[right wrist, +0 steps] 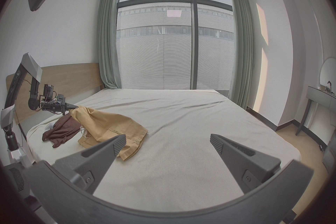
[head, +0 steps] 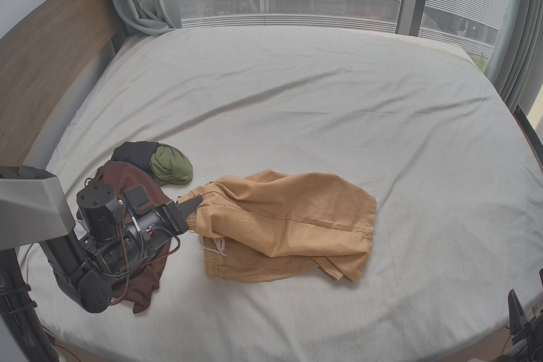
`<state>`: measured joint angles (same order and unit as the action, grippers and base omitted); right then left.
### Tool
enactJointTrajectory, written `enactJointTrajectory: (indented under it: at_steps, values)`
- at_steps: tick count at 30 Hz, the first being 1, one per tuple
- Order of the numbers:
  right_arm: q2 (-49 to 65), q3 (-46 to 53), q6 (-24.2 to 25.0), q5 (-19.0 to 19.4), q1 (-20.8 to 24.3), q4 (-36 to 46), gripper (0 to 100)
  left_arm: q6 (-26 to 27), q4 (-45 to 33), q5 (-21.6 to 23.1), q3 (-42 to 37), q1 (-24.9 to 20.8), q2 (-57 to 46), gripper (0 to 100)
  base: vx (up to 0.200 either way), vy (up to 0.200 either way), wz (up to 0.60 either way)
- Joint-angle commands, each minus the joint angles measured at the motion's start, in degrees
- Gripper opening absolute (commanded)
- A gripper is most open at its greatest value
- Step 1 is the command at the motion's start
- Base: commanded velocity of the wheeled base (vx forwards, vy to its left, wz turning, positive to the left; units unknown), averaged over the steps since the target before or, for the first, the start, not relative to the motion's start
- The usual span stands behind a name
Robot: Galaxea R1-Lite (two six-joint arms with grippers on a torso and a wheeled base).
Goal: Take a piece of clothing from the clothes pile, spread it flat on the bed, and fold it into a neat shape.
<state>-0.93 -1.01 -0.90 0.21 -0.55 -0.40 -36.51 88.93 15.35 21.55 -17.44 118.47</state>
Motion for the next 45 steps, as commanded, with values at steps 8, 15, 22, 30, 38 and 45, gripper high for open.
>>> enactJointTrajectory:
  at_steps: [8, 15, 22, 30, 38, 45]
  values:
    - [0.6, 1.0, 1.1, -1.9, -0.1, 0.0, 100, -0.1, 0.0, 0.0, 0.2, 0.6, 0.7, 0, 0.000, 0.000, 0.00]
    - [0.6, 1.0, 3.1, -4.2, -0.2, -0.6, 100, -0.1, 0.0, 0.1, 0.5, 2.0, 1.1, 0, 0.000, 0.000, 0.00]
    - [-11.6, -11.8, 1.3, -1.4, 1.9, -12.4, 100, -0.1, 0.0, 0.0, 0.9, 2.0, 0.9, 0, 0.000, 0.000, 0.00]
    - [-24.2, -15.9, 17.7, 9.8, 10.4, -7.2, 100, -0.1, 0.1, 0.0, 1.2, 2.2, 0.5, 0, 0.000, 0.000, 0.00]
    - [-38.0, -22.3, 16.0, 12.9, 12.4, -7.4, 100, -0.1, 0.0, 0.2, 1.2, 2.2, -0.3, 0, 0.000, 0.000, 0.00]
    - [-51.5, -28.7, 16.0, 16.5, 13.5, -8.5, 100, 1.2, 0.1, 0.2, 0.9, 2.9, -0.4, 0, 0.000, 0.000, 0.00]
